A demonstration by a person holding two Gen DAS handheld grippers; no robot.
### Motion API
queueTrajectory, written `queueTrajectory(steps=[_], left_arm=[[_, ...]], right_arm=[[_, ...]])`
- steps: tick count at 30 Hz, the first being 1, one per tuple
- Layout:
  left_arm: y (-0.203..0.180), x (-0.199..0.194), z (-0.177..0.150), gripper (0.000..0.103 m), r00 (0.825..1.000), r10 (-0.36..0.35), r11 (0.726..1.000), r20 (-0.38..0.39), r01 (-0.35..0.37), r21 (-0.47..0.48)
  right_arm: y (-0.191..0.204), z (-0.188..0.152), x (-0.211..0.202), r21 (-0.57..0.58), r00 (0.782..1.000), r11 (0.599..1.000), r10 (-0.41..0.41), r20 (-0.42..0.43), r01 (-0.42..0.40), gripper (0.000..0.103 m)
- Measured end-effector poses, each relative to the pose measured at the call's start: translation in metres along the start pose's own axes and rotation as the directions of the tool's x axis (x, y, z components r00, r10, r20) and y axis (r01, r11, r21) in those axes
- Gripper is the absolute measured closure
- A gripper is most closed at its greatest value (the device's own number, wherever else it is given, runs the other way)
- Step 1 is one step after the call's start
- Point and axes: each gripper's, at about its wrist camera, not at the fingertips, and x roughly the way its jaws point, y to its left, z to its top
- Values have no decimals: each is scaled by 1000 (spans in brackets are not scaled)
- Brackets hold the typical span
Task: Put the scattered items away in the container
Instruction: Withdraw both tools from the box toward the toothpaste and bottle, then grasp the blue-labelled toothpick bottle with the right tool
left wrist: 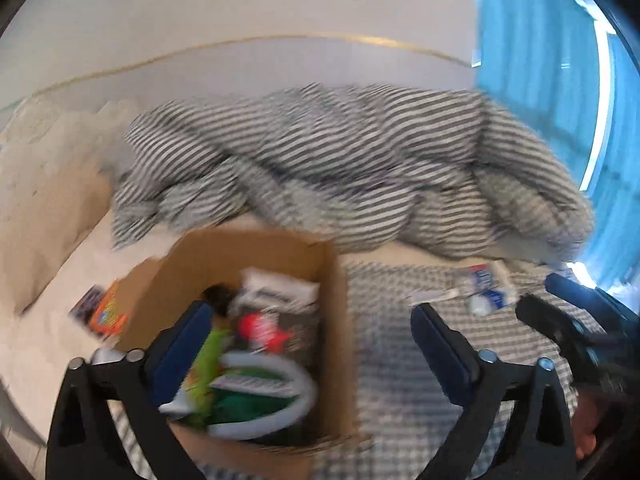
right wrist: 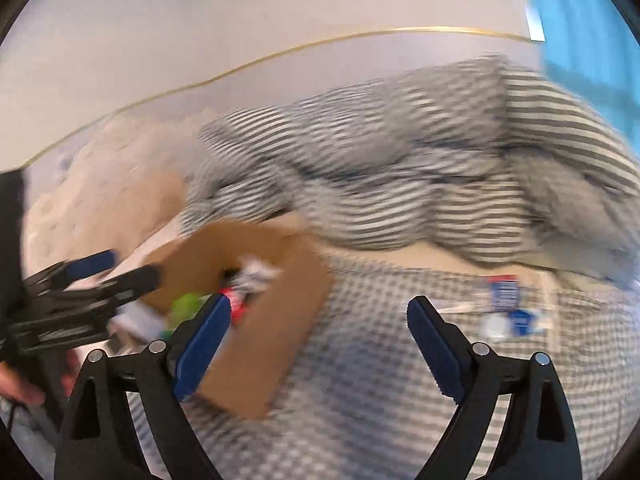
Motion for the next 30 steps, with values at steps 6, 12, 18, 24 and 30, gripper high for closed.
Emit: queueTrajectory(steps=[6, 12, 18, 24, 30], left_arm=[[-91, 45, -12, 0, 989, -145, 983, -38, 149, 104], [-163, 127, -40, 0, 981, -145, 960, -128, 171, 220], [-186, 193, -48, 0, 982, -128, 955, -141, 161, 250], [-176, 253, -52, 0, 982, -84, 971, -168, 119, 206], [-170, 302, -69, 0, 986, -114, 981, -120, 131, 146]], right_arm=[[-114, -14, -17, 109, 988, 982, -153, -33, 155, 12], [-185, -27, 21, 99, 965, 964, -233, -122, 246, 12], [-198, -31, 89, 1, 958, 974, -223, -181, 227, 12], [-209, -34, 150, -32, 956, 979, -204, -213, 202, 12], [-229, -40, 197, -46, 937, 957, -289, -198, 285, 12]])
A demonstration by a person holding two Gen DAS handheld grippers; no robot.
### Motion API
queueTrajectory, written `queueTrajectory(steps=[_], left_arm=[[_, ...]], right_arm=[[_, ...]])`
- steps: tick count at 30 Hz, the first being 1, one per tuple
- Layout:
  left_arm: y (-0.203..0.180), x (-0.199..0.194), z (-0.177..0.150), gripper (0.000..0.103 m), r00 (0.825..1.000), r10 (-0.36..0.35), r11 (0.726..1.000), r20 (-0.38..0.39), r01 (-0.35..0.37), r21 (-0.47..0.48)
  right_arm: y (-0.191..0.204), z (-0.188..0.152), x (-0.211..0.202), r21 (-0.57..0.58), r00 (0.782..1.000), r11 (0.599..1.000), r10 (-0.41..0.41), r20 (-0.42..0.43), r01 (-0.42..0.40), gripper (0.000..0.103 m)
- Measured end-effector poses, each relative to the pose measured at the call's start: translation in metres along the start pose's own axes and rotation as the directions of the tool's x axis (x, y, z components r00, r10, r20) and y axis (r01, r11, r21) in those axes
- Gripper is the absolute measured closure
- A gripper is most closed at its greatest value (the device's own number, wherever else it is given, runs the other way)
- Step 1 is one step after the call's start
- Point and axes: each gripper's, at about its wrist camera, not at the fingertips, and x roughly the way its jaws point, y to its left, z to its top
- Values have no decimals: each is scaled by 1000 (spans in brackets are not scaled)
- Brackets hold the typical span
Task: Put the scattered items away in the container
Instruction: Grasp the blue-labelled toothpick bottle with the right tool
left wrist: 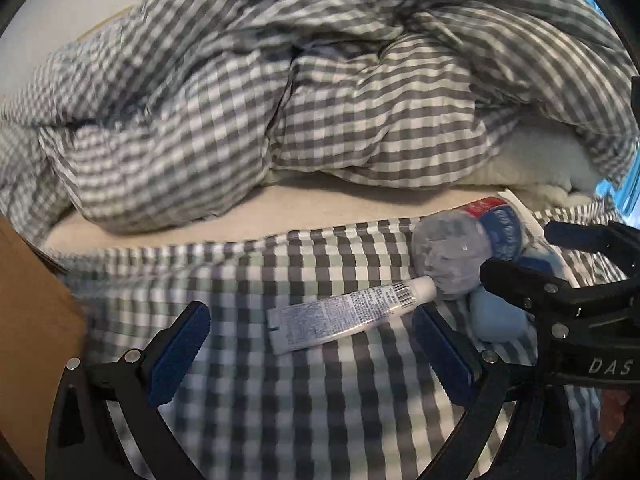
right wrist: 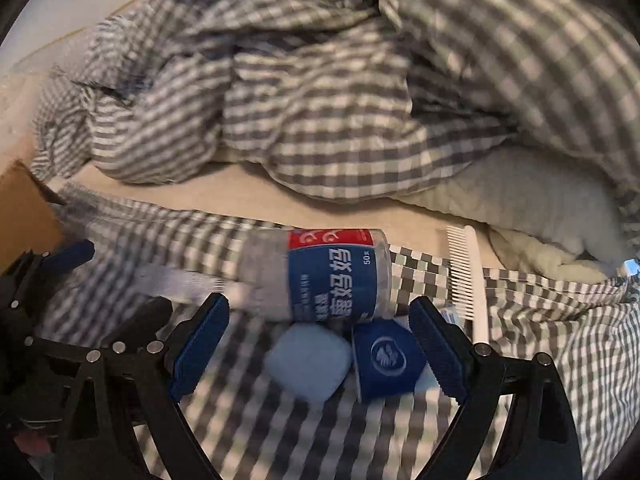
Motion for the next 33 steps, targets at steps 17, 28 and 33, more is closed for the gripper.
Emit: queueTrajectory(steps=[17, 28, 33], left_arm=[[-5, 27, -10, 0, 984, -86, 996, -153, 91, 23], [-19, 30, -14, 0, 983, -70, 996, -169, 78, 44], [-27, 30, -14, 0, 984, -67, 996, -164, 77, 52]], right_arm=[[2, 10, 44, -62, 999, 997, -41, 26, 43, 8], [-17, 12, 40, 22, 997, 1000, -17, 69, 15, 15], [-15, 1, -9, 50, 989, 998, -46, 139, 39, 15]])
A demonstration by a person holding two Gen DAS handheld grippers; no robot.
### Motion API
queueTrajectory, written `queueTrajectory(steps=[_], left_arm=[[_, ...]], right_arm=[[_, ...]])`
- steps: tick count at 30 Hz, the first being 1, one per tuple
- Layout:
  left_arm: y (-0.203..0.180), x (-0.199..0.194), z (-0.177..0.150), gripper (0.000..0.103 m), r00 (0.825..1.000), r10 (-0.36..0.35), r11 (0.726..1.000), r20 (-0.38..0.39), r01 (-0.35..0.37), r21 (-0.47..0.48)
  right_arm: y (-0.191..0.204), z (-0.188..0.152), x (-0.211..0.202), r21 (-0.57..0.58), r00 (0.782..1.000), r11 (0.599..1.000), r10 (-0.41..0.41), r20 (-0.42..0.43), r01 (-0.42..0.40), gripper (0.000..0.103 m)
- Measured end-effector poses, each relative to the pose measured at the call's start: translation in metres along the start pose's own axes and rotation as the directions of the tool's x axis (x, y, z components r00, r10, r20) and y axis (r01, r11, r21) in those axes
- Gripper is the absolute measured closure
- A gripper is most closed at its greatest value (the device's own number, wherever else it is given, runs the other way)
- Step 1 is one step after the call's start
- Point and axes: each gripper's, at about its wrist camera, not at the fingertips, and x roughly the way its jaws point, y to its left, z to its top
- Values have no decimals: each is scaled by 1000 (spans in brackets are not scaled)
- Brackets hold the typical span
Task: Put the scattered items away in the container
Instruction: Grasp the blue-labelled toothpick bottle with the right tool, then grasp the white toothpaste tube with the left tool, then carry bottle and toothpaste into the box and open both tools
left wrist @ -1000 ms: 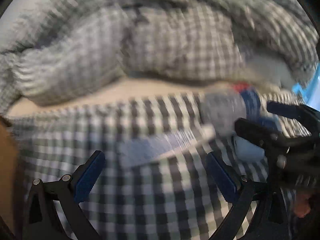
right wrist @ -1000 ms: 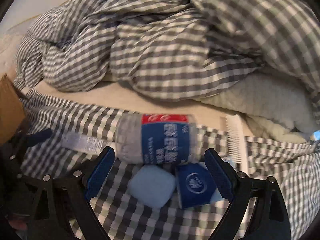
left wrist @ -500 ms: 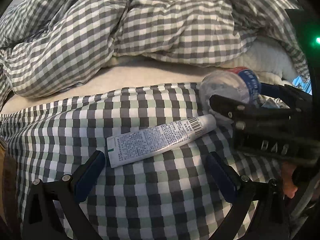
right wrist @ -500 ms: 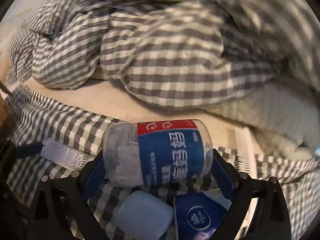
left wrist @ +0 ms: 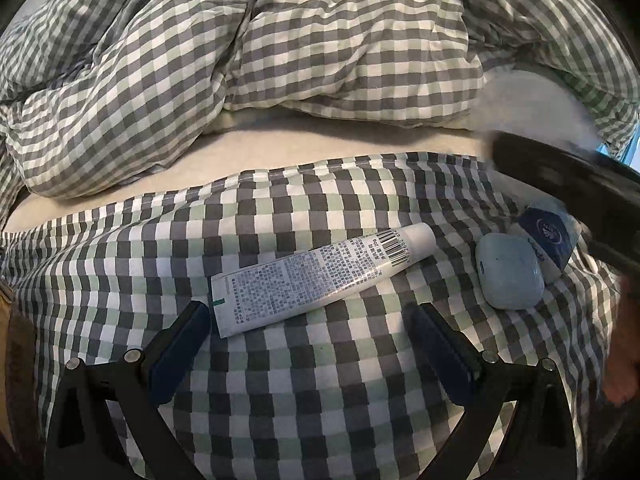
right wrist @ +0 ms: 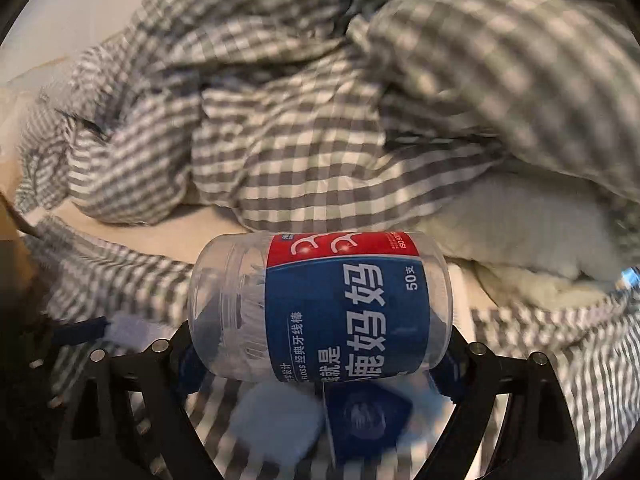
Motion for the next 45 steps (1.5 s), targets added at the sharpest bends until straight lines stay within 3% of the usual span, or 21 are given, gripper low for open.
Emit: queueTrajectory(steps=[3, 6, 9, 11, 13, 14, 15, 16, 17, 18, 21, 23, 28, 32, 35, 38, 41, 45], left_arm=[[-3, -5, 2, 0, 1000, 9, 1000, 16, -9, 0], [-16, -12, 6, 0, 993, 101, 991, 58, -106, 78], [-37, -7, 14, 0, 979, 167, 949, 113, -191, 253], [-57, 8, 15, 0, 982, 151, 899, 111, -183, 397], [-64, 19, 18, 0, 984, 139, 881, 109, -173, 441], [-62, 21, 23, 1, 989, 115, 895, 91, -142, 423], [-55, 24, 29, 12, 996, 78, 922, 35, -86, 377], [-48, 25, 33, 29, 1000, 21, 949, -13, -16, 316], [-43, 23, 34, 63, 998, -47, 965, -44, 57, 256], [-42, 20, 31, 73, 998, -47, 971, -41, 55, 232], [-53, 9, 20, 84, 998, 37, 970, -40, -26, 241], [-54, 0, 16, 91, 997, 29, 981, -76, -14, 192], [-62, -30, 9, 91, 991, 65, 982, -117, -43, 182], [-73, -90, 1, 91, 997, 45, 989, -59, -36, 147], [-54, -135, -7, 91, 997, 78, 986, 1, -77, 149], [-40, -175, -5, 91, 993, 109, 990, 45, -113, 84], [-30, -209, -11, 91, 988, 141, 989, 63, -143, 27], [-4, -256, -19, 91, 979, 182, 983, 90, -181, -24]], right_arm=[[-5, -20, -30, 18, 999, 999, -36, -13, 36, 15], [-17, -42, -40, 86, 998, 996, -23, -51, 27, 15], [-39, -49, -24, 192, 994, 981, 57, -88, -39, 15], [-48, -52, -19, 240, 991, 969, 90, -94, -66, 15], [-57, -52, -22, 272, 991, 958, 114, -71, -91, 15], [-58, -51, -21, 283, 991, 954, 119, -64, -96, 15], [-61, -50, -22, 294, 991, 951, 120, -58, -98, 15], [-62, -49, -22, 302, 991, 948, 120, -55, -98, 15], [-64, -49, -21, 310, 991, 945, 124, -56, -101, 15], [-64, -50, -20, 314, 991, 944, 124, -56, -100, 15], [-63, -50, -21, 310, 991, 945, 122, -55, -100, 15], [-60, -48, -23, 298, 992, 949, 119, -45, -100, 15], [-56, -45, -27, 273, 994, 957, 111, -23, -100, 15], [-61, -42, -39, 301, 995, 949, 100, -11, -92, 15], [-61, -42, -67, 304, 995, 949, 95, -6, -88, 15], [-53, -54, -109, 270, 994, 958, 109, -26, -98, 15], [-43, -61, -142, 229, 993, 970, 100, -58, -84, 15], [-19, -54, -184, 195, 988, 972, 141, -56, -128, 15]])
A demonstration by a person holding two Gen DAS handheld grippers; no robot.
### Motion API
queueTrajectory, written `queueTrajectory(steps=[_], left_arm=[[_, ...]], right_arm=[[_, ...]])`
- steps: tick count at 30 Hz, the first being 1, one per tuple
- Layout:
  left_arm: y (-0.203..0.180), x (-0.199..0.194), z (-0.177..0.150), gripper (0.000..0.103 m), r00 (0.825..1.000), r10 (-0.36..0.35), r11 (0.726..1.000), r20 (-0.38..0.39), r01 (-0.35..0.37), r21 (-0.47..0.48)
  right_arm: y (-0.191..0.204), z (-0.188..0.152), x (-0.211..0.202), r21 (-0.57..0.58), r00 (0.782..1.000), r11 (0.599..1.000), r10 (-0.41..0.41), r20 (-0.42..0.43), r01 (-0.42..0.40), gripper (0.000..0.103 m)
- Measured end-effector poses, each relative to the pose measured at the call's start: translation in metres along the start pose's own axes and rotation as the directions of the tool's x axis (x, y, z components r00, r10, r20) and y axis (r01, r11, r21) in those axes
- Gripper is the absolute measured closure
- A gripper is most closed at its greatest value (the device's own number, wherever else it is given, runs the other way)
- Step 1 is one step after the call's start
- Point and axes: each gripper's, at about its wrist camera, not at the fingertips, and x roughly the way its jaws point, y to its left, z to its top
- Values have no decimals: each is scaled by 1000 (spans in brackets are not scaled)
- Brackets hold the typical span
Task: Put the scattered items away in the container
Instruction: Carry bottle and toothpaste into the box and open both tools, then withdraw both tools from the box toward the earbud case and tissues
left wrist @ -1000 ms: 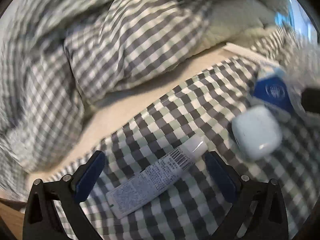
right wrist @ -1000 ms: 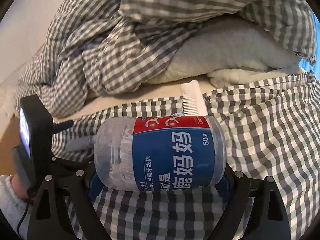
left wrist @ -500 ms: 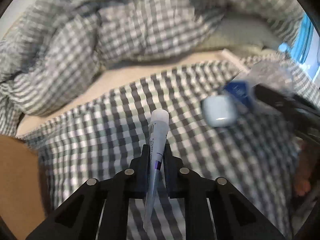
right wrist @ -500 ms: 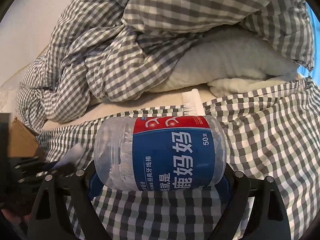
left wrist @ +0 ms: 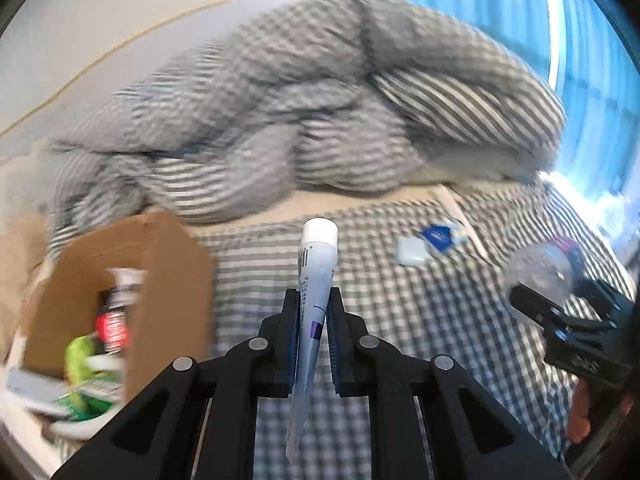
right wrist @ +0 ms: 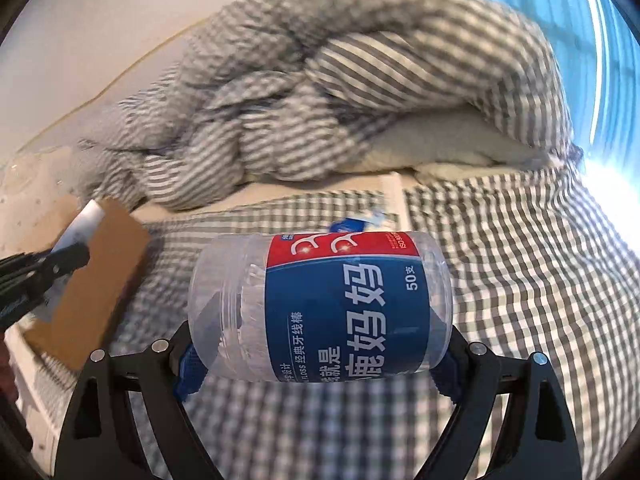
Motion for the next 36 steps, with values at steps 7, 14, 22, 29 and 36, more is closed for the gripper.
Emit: queueTrajectory(steps=[7, 14, 22, 29, 36], left_arm=[[107, -53, -12, 91, 990, 138, 981, 10, -135, -142], [201, -48, -40, 90, 973, 223, 940, -53, -229, -254], [262, -23, -66, 58, 956, 269, 900, -120, -294, -323], [256, -44, -71, 10, 957, 286, 890, -51, -285, -356], [177, -66, -49, 5, 976, 202, 943, 75, -174, -285]], right_arm=[[119, 18, -35, -140, 988, 978, 157, 12, -154, 15], [259, 15, -16, -282, 949, 907, 303, -82, -314, 15], [346, 6, 29, -385, 943, 860, 305, -135, -334, 14], [326, 15, 4, -400, 962, 879, 270, -31, -260, 11], [236, 34, -65, -287, 957, 930, 269, 108, -229, 11]])
